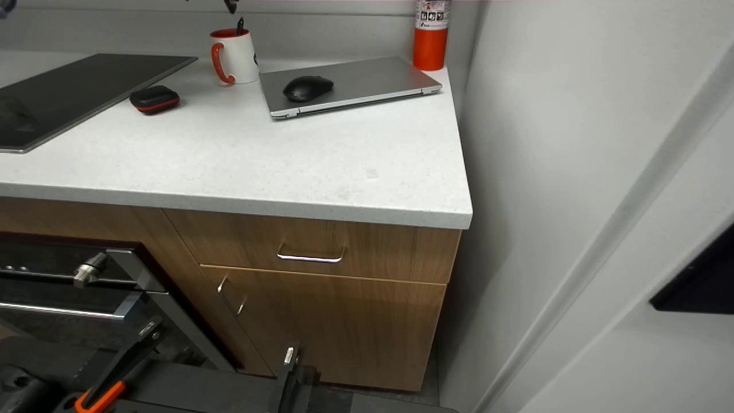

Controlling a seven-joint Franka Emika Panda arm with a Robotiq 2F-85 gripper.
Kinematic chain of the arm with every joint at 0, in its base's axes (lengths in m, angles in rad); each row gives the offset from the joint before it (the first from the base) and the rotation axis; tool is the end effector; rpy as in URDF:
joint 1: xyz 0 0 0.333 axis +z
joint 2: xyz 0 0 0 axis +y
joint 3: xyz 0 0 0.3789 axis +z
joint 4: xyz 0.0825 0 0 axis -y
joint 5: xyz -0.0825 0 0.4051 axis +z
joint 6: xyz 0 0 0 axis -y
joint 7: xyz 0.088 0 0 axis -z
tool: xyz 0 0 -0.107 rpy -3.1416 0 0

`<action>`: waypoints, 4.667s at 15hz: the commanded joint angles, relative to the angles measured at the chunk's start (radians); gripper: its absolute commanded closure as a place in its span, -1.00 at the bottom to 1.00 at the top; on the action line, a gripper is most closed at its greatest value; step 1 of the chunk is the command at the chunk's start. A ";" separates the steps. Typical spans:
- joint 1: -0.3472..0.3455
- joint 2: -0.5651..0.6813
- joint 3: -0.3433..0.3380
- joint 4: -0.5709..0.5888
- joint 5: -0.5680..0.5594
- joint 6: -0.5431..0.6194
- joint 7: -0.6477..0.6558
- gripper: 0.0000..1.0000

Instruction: Remove the pen from the mug.

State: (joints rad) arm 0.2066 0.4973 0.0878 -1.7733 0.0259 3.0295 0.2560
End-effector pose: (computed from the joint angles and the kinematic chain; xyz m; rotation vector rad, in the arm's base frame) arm 0.7250 0.2059 0.4128 -2.7073 0.0183 -1.0224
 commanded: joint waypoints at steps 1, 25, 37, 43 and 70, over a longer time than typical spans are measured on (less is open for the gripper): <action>0.055 0.094 -0.079 0.108 -0.064 0.064 0.001 -1.00; 0.033 0.216 -0.093 0.251 -0.002 0.037 -0.024 1.00; -0.015 0.033 -0.049 0.114 0.083 0.141 -0.013 0.97; -0.057 -0.098 -0.056 -0.011 0.117 0.078 -0.023 0.97; -0.193 -0.224 0.105 -0.318 0.238 -0.495 -0.238 -0.50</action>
State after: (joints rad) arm 0.0007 0.2807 0.2109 -2.1005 0.2183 2.5491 0.0588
